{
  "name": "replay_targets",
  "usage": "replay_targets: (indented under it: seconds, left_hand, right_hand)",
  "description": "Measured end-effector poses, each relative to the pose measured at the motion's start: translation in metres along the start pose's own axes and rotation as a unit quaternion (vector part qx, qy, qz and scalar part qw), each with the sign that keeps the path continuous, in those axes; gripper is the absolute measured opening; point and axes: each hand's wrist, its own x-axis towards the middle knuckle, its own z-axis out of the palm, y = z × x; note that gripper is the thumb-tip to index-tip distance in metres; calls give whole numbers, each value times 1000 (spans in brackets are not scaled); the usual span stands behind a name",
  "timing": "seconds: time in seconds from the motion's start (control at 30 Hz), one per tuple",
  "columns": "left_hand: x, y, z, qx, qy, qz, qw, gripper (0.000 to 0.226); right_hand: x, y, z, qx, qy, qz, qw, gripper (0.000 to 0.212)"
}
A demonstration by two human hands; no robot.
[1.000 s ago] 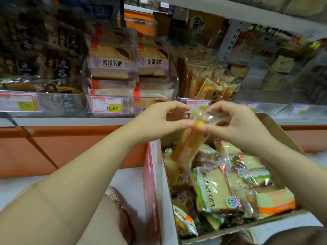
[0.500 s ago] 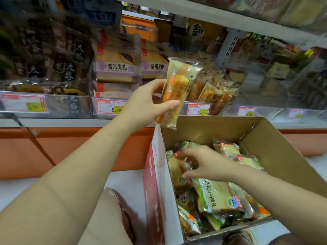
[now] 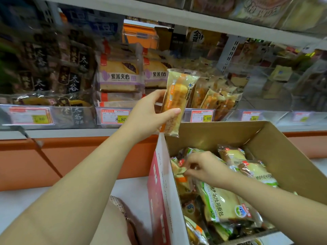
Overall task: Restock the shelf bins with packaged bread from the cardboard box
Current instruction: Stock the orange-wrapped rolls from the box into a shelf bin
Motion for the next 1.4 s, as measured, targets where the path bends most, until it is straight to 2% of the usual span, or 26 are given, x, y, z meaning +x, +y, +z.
replay_targets:
  seconds: [0.13, 0.23, 0.3, 0.33, 0.4, 0.47, 0.5, 0.57, 0.63, 0.7, 0.77, 0.83, 0.93, 1.03, 1.23, 1.3, 1.4]
  left_hand:
    - [2, 2, 5, -27, 0, -36, 999, 44]
    - [5, 11, 16, -58, -11, -61, 996, 40]
    - [9, 19, 27, -87, -15, -82, 993, 45]
    - [10, 23, 33, -109, -20, -100, 989, 48]
    - [15, 26, 49, -156, -35, -145, 976, 51]
    - [17, 32, 65, -198, -63, -189, 960, 50]
    - [18, 36, 73, -228, -80, -207, 948, 50]
    - [18, 44, 84, -309, -112, -232, 915, 43]
    - [20, 47, 89, -350, -141, -228, 898, 41]
    - [20, 47, 88, -360, -161, -220, 892, 52]
    - [18, 45, 85, -355, -190, -227, 887, 77]
    - [17, 44, 84, -352, -221, -229, 880, 82]
    - [16, 41, 82, -353, -236, -215, 879, 66]
    - [14, 38, 81, -354, -230, -211, 882, 73]
    - [17, 33, 77, -330, -205, -178, 904, 85]
    - [17, 34, 75, -307, -198, -154, 918, 85]
    - [16, 37, 71, -264, -204, -121, 935, 82]
  right_hand:
    - [-30, 8, -56, 130, 95, 71, 984, 5]
    - [-59, 8, -90, 183, 182, 68, 964, 11]
    - [-76, 3, -105, 235, 255, 57, 936, 9]
    - [-82, 0, -109, 237, 300, 45, 923, 9]
    - [-87, -11, -116, 159, 379, -2, 912, 15]
    - [-82, -22, -116, 72, 408, -51, 909, 8]
    - [-78, -24, -113, 34, 410, -69, 909, 5]
    - [-68, -22, -105, -37, 403, -95, 909, 15]
    - [-61, -17, -96, -57, 377, -107, 918, 21]
    - [-58, -12, -90, -24, 342, -99, 934, 21]
    - [-58, -8, -85, -3, 303, -107, 947, 21]
    - [-57, -3, -84, -15, 273, -136, 952, 21]
    - [-56, 2, -85, -40, 246, -183, 951, 22]
    - [-59, 0, -85, 8, 256, -192, 947, 23]
    - [-57, -4, -94, 64, 346, -167, 921, 12]
    - [-53, -5, -104, 113, 338, -137, 924, 20]
    - [-44, -5, -125, 102, 309, -79, 942, 53]
